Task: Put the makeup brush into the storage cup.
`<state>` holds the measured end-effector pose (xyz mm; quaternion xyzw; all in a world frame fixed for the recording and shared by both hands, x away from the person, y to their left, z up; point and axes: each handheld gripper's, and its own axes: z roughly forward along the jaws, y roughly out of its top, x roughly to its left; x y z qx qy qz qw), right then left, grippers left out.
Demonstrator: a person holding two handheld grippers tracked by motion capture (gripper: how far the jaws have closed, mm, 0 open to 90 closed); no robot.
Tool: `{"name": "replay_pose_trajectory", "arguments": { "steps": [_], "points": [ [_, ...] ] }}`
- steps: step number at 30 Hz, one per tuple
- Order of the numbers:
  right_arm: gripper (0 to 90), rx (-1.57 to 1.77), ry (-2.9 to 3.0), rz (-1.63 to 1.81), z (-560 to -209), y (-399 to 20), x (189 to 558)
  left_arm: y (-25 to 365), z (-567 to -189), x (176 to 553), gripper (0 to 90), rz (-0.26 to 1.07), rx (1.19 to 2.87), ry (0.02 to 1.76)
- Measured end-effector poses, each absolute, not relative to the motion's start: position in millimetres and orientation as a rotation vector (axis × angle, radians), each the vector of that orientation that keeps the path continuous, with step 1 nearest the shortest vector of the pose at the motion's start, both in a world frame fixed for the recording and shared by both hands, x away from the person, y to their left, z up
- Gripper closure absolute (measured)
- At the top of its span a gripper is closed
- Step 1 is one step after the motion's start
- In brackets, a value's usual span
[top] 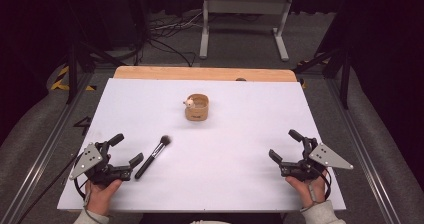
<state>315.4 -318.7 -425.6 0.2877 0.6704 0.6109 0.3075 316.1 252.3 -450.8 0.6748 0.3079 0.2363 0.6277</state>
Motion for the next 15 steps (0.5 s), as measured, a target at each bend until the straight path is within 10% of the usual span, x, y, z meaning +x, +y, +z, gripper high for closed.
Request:
{"name": "replay_pose_trajectory", "arguments": {
  "steps": [15],
  "points": [
    [4.5,0.769,1.773,1.608,-426.3,-319.8,315.1,250.6,-451.0,316.7,4.3,0.537,1.548,0.704]
  ]
}}
